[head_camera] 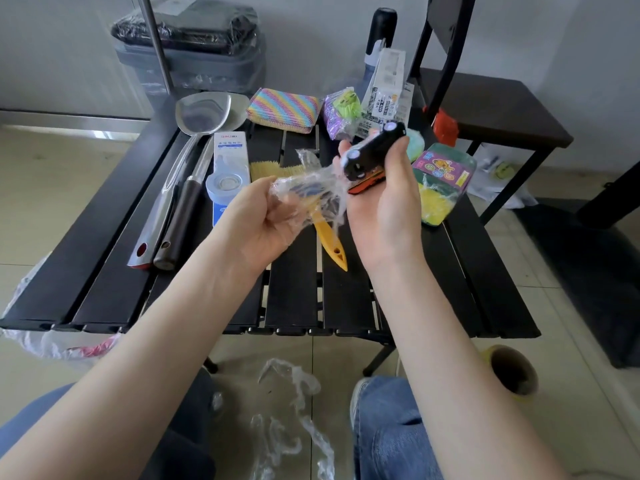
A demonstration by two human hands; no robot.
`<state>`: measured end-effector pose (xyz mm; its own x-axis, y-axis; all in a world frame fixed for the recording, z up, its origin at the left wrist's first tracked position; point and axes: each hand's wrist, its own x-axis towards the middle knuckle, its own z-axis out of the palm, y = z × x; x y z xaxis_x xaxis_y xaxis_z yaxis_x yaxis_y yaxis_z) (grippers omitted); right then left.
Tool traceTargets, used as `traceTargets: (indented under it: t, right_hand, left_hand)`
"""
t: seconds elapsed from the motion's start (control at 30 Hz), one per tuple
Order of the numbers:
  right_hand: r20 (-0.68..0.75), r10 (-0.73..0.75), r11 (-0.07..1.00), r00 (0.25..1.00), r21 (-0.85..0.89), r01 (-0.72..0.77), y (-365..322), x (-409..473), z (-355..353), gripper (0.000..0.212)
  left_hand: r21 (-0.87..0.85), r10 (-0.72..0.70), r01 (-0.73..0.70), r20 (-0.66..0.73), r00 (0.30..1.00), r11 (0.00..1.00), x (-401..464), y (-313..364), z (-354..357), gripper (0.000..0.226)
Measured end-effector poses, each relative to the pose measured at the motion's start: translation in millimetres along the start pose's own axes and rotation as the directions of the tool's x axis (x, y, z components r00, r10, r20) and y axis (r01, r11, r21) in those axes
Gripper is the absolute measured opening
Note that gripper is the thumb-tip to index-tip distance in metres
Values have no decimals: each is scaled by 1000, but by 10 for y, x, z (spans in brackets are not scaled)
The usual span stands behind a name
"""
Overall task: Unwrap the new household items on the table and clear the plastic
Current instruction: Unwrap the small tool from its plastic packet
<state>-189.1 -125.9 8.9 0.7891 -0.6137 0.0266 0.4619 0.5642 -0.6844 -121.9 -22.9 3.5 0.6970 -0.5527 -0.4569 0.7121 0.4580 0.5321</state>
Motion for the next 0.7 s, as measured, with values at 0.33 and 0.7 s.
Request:
traceTargets:
  t: [0.33, 0.7]
  right_hand:
    - [-58, 44, 980, 997, 197, -32, -185, 70, -44, 41]
    - [-141, -34, 859, 989, -510, -43, -364, 184, -115, 40]
  left_hand:
    - [698, 265, -273, 123, 956, 662, -172, -7, 49, 40]
    - [841, 480, -472, 309, 821, 266, -104, 51, 21, 19]
